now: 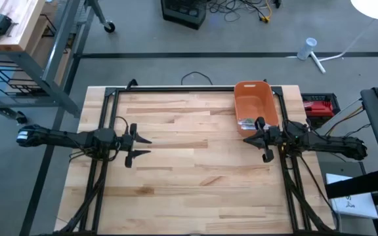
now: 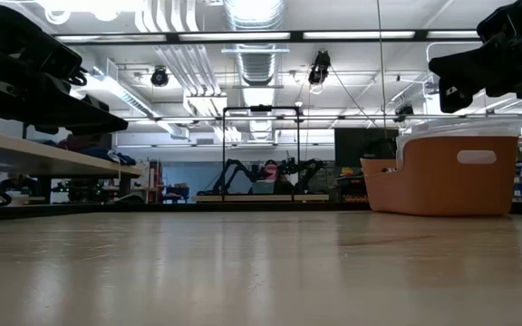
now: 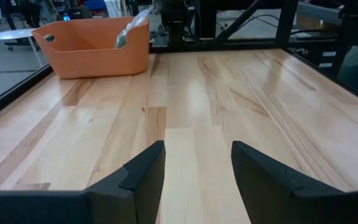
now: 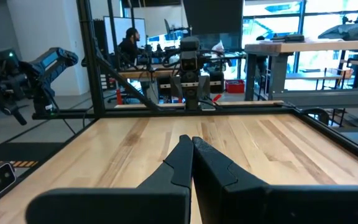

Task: Roll bandage
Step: Return to Home Position

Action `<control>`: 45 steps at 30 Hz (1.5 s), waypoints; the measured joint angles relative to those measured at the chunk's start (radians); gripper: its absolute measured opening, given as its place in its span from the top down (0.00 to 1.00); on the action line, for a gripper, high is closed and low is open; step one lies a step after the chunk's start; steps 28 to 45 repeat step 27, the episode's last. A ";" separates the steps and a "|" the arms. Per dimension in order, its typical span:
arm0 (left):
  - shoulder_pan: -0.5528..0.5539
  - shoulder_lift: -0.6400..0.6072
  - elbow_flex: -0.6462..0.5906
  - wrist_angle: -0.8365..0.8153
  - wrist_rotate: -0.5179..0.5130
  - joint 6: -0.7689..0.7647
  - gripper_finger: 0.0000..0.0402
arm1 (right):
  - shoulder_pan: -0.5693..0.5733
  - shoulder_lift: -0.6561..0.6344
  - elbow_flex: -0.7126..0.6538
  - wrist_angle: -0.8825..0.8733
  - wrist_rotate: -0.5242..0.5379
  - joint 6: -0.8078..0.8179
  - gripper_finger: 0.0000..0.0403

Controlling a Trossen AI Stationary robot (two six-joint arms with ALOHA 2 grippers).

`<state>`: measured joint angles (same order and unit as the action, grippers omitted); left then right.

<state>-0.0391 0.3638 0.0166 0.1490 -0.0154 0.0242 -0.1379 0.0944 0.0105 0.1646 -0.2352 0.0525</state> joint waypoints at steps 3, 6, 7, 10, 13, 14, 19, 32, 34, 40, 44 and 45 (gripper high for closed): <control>0.000 0.009 0.000 0.000 0.000 0.000 0.58 | 0.000 0.000 0.000 0.000 0.000 0.000 0.99; 0.000 0.017 0.000 0.000 0.000 0.000 0.59 | 0.000 0.000 0.000 0.000 0.000 0.000 0.99; 0.000 0.019 0.000 0.000 0.000 0.000 0.60 | 0.000 0.000 0.000 0.000 0.000 0.000 0.99; 0.000 0.026 0.000 0.000 0.000 0.000 0.62 | 0.000 0.000 0.000 0.000 0.000 0.000 0.99; 0.000 0.031 0.000 0.000 0.000 0.000 0.63 | 0.000 0.000 0.000 0.000 0.000 0.000 0.99; 0.000 0.033 0.001 0.000 0.000 0.000 0.63 | 0.000 0.000 0.000 0.000 0.000 0.000 0.99; 0.000 0.041 0.001 0.000 0.000 0.000 0.65 | 0.000 0.000 0.000 0.000 0.000 0.000 0.99; 0.000 0.053 0.001 0.000 0.000 0.000 0.64 | 0.000 0.000 0.000 0.000 0.000 0.000 0.99; 0.000 0.053 0.001 0.000 0.000 0.000 0.64 | 0.000 0.000 0.000 0.000 0.000 0.000 0.99; 0.000 0.053 0.001 0.000 0.000 0.000 0.64 | 0.000 0.000 0.000 0.000 0.000 0.000 0.99; 0.000 0.053 0.001 0.000 0.000 0.000 0.64 | 0.000 0.000 0.000 0.000 0.000 0.000 0.99; 0.000 0.053 0.001 0.000 0.000 0.000 0.64 | 0.000 0.000 0.000 0.000 0.000 0.000 0.99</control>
